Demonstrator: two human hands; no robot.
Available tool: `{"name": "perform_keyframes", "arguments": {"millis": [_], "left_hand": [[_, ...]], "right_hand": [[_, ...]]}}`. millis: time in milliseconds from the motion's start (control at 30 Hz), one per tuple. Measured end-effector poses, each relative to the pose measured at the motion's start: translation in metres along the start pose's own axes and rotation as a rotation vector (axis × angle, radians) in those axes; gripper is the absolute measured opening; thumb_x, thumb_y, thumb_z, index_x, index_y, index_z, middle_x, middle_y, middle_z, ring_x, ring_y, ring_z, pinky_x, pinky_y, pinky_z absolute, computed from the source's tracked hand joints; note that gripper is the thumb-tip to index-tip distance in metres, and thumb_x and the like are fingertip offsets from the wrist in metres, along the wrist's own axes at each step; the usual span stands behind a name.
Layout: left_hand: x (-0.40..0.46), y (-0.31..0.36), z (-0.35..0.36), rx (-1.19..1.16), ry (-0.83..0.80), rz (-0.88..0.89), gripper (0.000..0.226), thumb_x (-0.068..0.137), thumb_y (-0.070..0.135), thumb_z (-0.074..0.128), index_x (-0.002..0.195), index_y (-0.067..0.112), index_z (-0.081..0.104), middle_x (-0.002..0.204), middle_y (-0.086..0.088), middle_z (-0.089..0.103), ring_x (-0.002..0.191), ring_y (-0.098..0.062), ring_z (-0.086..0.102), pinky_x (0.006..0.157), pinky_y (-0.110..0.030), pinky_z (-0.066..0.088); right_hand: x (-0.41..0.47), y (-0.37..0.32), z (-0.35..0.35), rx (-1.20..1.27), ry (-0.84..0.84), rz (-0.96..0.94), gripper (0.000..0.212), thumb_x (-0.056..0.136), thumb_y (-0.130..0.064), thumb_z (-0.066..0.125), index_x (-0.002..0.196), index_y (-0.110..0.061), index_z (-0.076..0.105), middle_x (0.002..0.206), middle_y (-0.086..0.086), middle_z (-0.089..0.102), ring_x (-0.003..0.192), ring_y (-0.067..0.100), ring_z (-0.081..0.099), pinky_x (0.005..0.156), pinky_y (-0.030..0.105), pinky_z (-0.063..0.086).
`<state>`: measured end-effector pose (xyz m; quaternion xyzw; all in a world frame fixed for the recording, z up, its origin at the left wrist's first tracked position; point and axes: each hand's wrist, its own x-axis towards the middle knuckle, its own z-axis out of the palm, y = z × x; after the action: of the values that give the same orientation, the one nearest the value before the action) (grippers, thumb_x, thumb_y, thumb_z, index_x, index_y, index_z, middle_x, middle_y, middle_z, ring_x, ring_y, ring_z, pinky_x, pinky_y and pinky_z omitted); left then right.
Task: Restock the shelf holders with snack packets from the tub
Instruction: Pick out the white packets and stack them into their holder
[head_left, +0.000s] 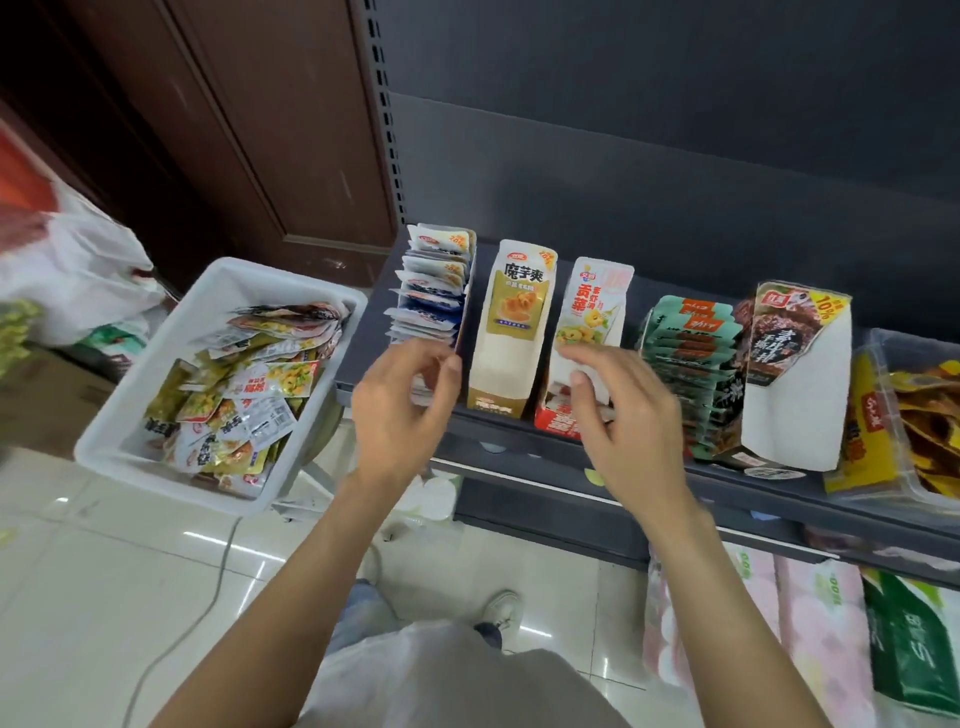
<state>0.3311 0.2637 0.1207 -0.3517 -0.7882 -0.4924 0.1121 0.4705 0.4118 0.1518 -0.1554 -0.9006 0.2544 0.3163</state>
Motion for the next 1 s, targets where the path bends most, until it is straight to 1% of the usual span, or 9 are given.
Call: {"name": "perform_keyframes", "arguments": {"millis": [100, 167, 300, 433, 533, 633, 800, 900, 1000], "left_hand": [[-0.011, -0.037, -0.039, -0.008, 0.198, 0.008, 0.02, 0.094, 0.02, 0.048, 0.086, 0.008, 0.062, 0.076, 0.006, 0.056, 0.067, -0.003, 0.049, 0.061, -0.009, 0.038], [-0.021, -0.078, -0.068, 0.061, 0.188, -0.091, 0.018, 0.093, 0.023, 0.048, 0.089, 0.012, 0.062, 0.078, 0.005, 0.059, 0.069, -0.006, 0.052, 0.062, -0.015, 0.04], [-0.035, -0.187, -0.123, 0.35, -0.146, -0.584, 0.019, 0.089, 0.027, 0.059, 0.106, 0.018, 0.064, 0.101, -0.002, 0.068, 0.092, -0.022, 0.062, 0.076, -0.037, 0.051], [-0.036, -0.27, -0.158, 0.363, -0.328, -0.889, 0.039, 0.088, 0.033, 0.064, 0.121, 0.014, 0.058, 0.122, -0.009, 0.063, 0.104, -0.028, 0.061, 0.086, -0.041, 0.05], [-0.034, -0.303, -0.152, 0.421, -0.441, -0.907, 0.053, 0.087, 0.047, 0.061, 0.129, 0.015, 0.051, 0.131, -0.009, 0.055, 0.116, -0.027, 0.054, 0.097, -0.046, 0.046], [-0.032, -0.318, -0.137, 0.521, -0.535, -0.86, 0.067, 0.084, 0.062, 0.054, 0.136, 0.021, 0.043, 0.141, -0.007, 0.043, 0.127, -0.027, 0.042, 0.104, -0.047, 0.037], [-0.033, -0.328, -0.115, 0.57, -0.602, -0.786, 0.081, 0.082, 0.072, 0.043, 0.136, 0.013, 0.036, 0.135, -0.007, 0.041, 0.124, -0.026, 0.037, 0.103, -0.039, 0.033], [-0.037, -0.327, -0.102, 0.584, -0.639, -0.77, 0.092, 0.081, 0.074, 0.043, 0.144, 0.011, 0.022, 0.136, -0.01, 0.034, 0.124, -0.028, 0.034, 0.106, -0.039, 0.031], [-0.034, -0.326, -0.095, 0.57, -0.64, -0.819, 0.101, 0.077, 0.07, 0.055, 0.149, 0.014, 0.01, 0.136, -0.01, 0.031, 0.123, -0.027, 0.033, 0.104, -0.038, 0.031]], "right_hand": [[0.002, -0.043, 0.041, 0.09, -0.059, -0.172, 0.022, 0.093, -0.011, 0.05, 0.105, -0.007, 0.067, 0.098, 0.003, 0.07, 0.091, 0.01, 0.063, 0.078, 0.02, 0.049], [0.004, -0.068, 0.08, 0.096, -0.214, -0.226, 0.02, 0.092, -0.009, 0.052, 0.104, -0.009, 0.068, 0.098, 0.001, 0.071, 0.089, 0.012, 0.065, 0.074, 0.022, 0.052], [0.015, -0.099, 0.17, 0.015, -0.545, -0.17, 0.02, 0.091, -0.009, 0.054, 0.106, -0.014, 0.067, 0.102, -0.001, 0.07, 0.092, 0.016, 0.065, 0.071, 0.024, 0.047], [0.034, -0.109, 0.265, 0.016, -0.704, -0.021, 0.022, 0.093, -0.013, 0.051, 0.109, -0.017, 0.066, 0.11, -0.001, 0.067, 0.101, 0.018, 0.059, 0.074, 0.026, 0.042], [0.054, -0.108, 0.33, -0.012, -0.794, 0.096, 0.024, 0.095, -0.017, 0.051, 0.116, -0.017, 0.062, 0.121, 0.0, 0.063, 0.11, 0.02, 0.056, 0.085, 0.032, 0.047], [0.069, -0.102, 0.38, -0.102, -0.873, 0.157, 0.028, 0.096, -0.018, 0.05, 0.123, -0.015, 0.057, 0.129, 0.002, 0.057, 0.119, 0.021, 0.049, 0.096, 0.035, 0.042], [0.078, -0.092, 0.429, -0.331, -1.001, 0.155, 0.048, 0.094, -0.031, 0.054, 0.138, -0.014, 0.041, 0.142, 0.008, 0.042, 0.131, 0.026, 0.037, 0.11, 0.039, 0.031], [0.08, -0.091, 0.438, -0.505, -1.112, 0.099, 0.069, 0.085, -0.049, 0.062, 0.141, -0.021, 0.033, 0.143, 0.012, 0.037, 0.13, 0.031, 0.037, 0.106, 0.045, 0.034], [0.088, -0.094, 0.431, -0.621, -0.982, 0.025, 0.072, 0.078, -0.052, 0.07, 0.136, -0.023, 0.038, 0.125, 0.014, 0.049, 0.11, 0.03, 0.052, 0.092, 0.04, 0.043]]}}
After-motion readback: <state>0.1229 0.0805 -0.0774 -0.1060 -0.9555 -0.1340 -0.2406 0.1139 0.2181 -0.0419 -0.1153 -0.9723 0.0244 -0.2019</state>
